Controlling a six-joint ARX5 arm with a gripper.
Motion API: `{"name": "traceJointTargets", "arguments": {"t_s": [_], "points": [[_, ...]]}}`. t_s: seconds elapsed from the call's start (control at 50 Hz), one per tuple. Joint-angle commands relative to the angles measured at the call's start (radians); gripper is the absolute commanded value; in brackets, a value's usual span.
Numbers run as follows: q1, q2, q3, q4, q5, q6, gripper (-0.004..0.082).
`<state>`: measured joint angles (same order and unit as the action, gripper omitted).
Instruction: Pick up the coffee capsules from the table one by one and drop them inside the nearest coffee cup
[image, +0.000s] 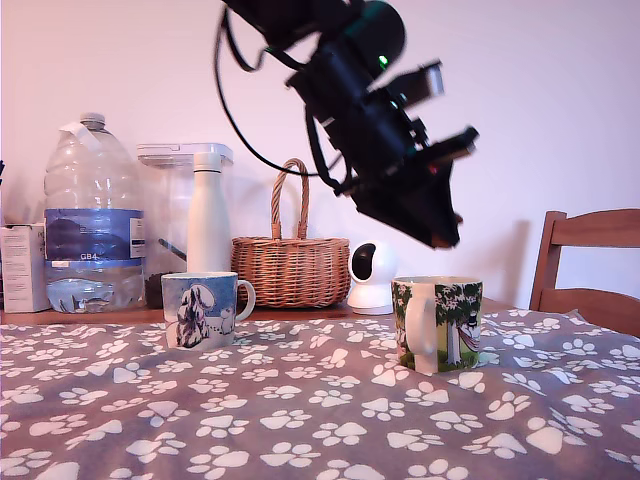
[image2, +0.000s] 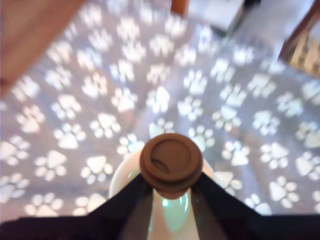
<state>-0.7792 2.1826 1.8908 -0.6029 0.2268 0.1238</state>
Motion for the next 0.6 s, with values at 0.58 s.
{"name": "traceJointTargets", "arguments": {"t_s": [0.58], "points": [[-0.008,0.063,0.038,-0.093,-0.019,0.027,0.0149]]}}
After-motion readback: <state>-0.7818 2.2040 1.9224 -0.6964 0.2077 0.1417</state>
